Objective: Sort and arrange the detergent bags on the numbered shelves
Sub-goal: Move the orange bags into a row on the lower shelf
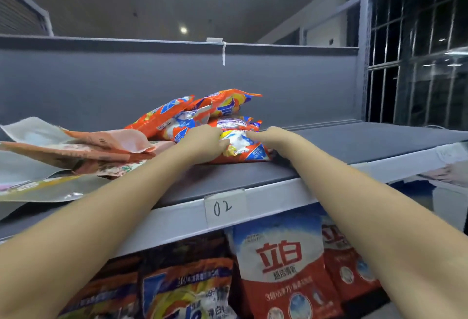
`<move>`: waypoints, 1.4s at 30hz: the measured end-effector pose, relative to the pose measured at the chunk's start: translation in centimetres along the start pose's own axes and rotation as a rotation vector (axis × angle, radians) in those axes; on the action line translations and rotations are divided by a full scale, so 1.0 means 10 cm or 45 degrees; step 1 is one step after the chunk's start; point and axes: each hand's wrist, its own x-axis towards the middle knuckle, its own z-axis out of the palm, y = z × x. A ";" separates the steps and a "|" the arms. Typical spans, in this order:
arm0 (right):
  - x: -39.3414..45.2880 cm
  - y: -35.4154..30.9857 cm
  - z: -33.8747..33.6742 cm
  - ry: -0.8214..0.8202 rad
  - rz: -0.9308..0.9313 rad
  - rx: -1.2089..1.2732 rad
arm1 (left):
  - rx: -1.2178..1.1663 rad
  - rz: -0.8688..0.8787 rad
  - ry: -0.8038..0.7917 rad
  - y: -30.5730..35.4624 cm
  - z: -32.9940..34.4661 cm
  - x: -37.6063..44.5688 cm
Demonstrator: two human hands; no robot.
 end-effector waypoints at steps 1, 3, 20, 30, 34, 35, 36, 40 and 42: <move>0.02 -0.02 0.00 -0.032 0.017 0.048 | -0.050 -0.017 -0.013 -0.01 -0.01 0.00; 0.04 -0.03 -0.01 -0.086 0.023 0.177 | -0.159 -0.060 -0.037 -0.02 -0.02 -0.02; -0.44 0.30 -0.87 0.123 -0.652 0.608 | -1.479 -0.700 -0.182 0.40 -0.04 -0.02; -1.29 1.21 -1.12 0.073 -0.880 0.880 | -2.235 -0.507 0.061 1.18 -0.27 -0.40; -1.44 1.48 -0.99 0.089 -0.879 0.955 | -2.061 -0.357 0.366 1.32 -0.44 -0.66; -1.48 1.51 -0.97 0.085 -0.879 0.985 | -2.028 -0.340 0.426 1.33 -0.45 -0.74; -1.53 1.54 -0.95 0.068 -0.873 1.010 | -2.002 -0.330 0.478 1.35 -0.46 -0.85; -1.76 1.69 -0.76 -0.059 -0.868 1.099 | -1.983 -0.355 0.675 1.44 -0.42 -1.45; -1.90 1.78 -0.54 -0.121 -0.859 1.091 | -2.014 -0.406 0.708 1.38 -0.32 -1.79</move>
